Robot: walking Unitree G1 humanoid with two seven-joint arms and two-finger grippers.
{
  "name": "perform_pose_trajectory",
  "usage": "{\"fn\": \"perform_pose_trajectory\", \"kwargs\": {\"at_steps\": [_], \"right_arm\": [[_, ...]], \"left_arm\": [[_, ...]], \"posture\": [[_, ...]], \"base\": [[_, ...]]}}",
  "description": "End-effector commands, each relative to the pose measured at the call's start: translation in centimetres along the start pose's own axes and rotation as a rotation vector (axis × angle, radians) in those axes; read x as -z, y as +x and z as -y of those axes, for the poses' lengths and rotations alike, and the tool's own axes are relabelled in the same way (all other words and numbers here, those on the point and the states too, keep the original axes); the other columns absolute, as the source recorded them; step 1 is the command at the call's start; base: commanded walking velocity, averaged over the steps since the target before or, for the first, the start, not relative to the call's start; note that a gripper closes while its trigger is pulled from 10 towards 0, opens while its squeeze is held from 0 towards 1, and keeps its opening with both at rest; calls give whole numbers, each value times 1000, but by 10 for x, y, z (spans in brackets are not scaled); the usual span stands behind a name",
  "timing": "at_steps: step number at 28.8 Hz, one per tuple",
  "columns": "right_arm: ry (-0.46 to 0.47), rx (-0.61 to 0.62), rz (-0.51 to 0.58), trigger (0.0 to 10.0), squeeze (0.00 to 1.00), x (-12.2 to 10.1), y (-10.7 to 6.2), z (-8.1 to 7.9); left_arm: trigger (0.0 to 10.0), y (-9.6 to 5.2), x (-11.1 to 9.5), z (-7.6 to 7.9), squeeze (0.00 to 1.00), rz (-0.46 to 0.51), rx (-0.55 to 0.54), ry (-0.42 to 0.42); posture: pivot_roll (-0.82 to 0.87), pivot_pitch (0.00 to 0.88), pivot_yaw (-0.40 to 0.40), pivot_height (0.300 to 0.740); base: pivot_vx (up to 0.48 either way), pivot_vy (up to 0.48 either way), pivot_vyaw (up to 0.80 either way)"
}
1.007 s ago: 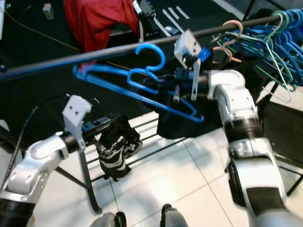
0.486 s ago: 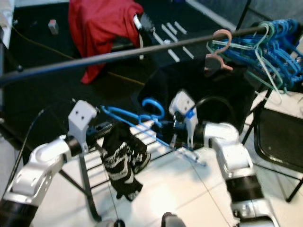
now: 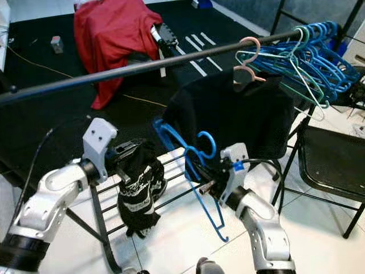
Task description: Hang hanger
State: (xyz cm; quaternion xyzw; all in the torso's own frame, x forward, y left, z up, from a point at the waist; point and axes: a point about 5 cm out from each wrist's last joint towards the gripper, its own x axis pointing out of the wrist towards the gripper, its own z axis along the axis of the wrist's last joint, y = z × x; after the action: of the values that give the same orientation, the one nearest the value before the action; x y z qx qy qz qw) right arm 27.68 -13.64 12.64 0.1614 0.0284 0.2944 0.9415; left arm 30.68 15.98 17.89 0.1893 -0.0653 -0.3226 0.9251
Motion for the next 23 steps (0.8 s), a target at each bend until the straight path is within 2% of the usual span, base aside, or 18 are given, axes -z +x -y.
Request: {"fn": "perform_pose_trajectory", "kwargs": {"at_steps": [1, 2, 3, 4, 6, 7, 10, 11, 13, 14, 15, 16, 17, 19, 20, 21, 22, 23], "right_arm": [[55, 19, 26, 0, 0, -3, 0, -1], [139, 9, 80, 0, 0, -9, 6, -7], [139, 9, 80, 0, 0, -9, 6, -7], [211, -23, 132, 0, 0, -18, 11, -15], [211, -23, 132, 0, 0, -18, 11, -15], [289, -67, 175, 0, 0, -25, 15, -22], [289, -67, 175, 0, 0, -25, 15, -22], [399, -113, 199, 0, 0, -28, 17, -30], [399, -113, 199, 0, 0, -28, 17, -30], [542, -150, 209, 0, 0, -27, 19, -38], [542, -150, 209, 0, 0, -27, 19, -38], [679, -162, 214, 0, 0, -26, 20, -45], [709, -142, 211, 0, 0, -26, 21, -46], [709, -142, 211, 0, 0, -26, 21, -46], [668, -102, 193, 0, 0, -24, 23, -44], [668, -102, 193, 0, 0, -24, 23, -44], [620, -99, 146, 0, 0, -21, 23, -41], [620, -99, 146, 0, 0, -21, 23, -41]], "left_arm": [[0, 1, -3, 2, 0, 13, 45, 63], [0, 0, -3, 4, 0, 8, 99, 139], [0, 0, -3, 4, 0, 8, 99, 139], [0, -2, -1, 7, 0, 4, 158, 199], [0, -2, -1, 7, 0, 4, 158, 199], [0, -4, 3, 10, 0, -15, 200, 248], [0, -4, 3, 10, 0, -15, 200, 248], [0, -6, 10, 13, 0, -38, 231, 295], [0, -6, 10, 13, 0, -38, 231, 295], [0, -7, 15, 13, 0, -60, 238, 348], [0, -7, 15, 13, 0, -60, 238, 348], [0, -6, 18, 11, 0, -76, 232, 392], [0, -5, 21, 10, 0, -82, 218, 412], [0, -5, 21, 10, 0, -82, 218, 412], [0, -3, 21, 8, 0, -70, 201, 401], [0, -3, 21, 8, 0, -70, 201, 401], [0, -1, 19, 7, 0, -54, 177, 378], [0, -1, 19, 7, 0, -54, 177, 378]], "posture": [[-104, 143, 10, 740], [-104, 143, 11, 740], [-104, 143, 11, 740], [-99, 142, 13, 740], [-99, 142, 13, 740], [-101, 141, 15, 740], [-101, 141, 15, 740], [-104, 141, 16, 740], [-104, 141, 16, 740], [-101, 141, 8, 740], [-101, 141, 8, 740], [-99, 141, 3, 740], [-96, 141, 2, 740], [-96, 141, 2, 740], [-97, 140, 4, 740], [-97, 140, 4, 740], [-96, 138, 7, 740], [-96, 138, 7, 740]], "base": [[0, 0, 0], [0, 0, 0], [0, 0, 0], [0, 0, 0], [0, 0, 0], [0, 0, 0], [0, 0, 0], [0, 0, 0], [0, 0, 0], [0, 0, 0], [0, 0, 0], [0, 0, 0], [0, 0, 0], [0, 0, 0], [0, 0, 0], [0, 0, 0], [0, 0, 0], [0, 0, 0]]}}
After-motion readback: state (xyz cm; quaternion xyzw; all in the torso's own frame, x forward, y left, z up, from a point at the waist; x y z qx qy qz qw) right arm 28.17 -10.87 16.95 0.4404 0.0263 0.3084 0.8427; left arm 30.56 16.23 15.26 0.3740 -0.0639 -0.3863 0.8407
